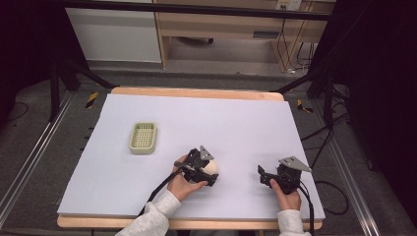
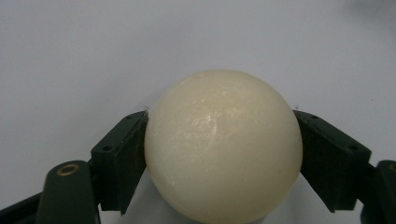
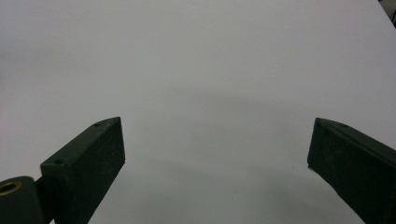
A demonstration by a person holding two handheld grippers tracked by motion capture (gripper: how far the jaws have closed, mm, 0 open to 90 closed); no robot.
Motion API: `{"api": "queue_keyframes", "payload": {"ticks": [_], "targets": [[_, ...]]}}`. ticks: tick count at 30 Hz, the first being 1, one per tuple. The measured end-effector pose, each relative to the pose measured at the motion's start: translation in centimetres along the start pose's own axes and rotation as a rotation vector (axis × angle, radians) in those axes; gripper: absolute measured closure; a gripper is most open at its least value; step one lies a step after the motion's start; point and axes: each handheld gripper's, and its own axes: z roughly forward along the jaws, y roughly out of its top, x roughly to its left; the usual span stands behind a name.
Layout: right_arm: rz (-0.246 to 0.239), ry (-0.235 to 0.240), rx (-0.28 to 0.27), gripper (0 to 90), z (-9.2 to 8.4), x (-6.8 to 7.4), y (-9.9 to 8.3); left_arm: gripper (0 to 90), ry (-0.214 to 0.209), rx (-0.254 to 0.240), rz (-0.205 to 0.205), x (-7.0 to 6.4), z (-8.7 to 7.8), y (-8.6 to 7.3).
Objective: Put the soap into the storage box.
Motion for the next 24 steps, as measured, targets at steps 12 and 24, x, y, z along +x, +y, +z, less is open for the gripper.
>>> {"api": "queue_keyframes", "payload": {"ticks": [12,24], "targets": [[0.002,0.003,0.001,4.4,0.0,0.0,0.0,22.4,-0.001,0.01,0.003,0.0,-0.3,0.1],[0.003,0.001,0.001,4.4,0.0,0.0,0.0,22.4,0.001,-0.036,0.005,0.6,-2.6,0.5]]}}
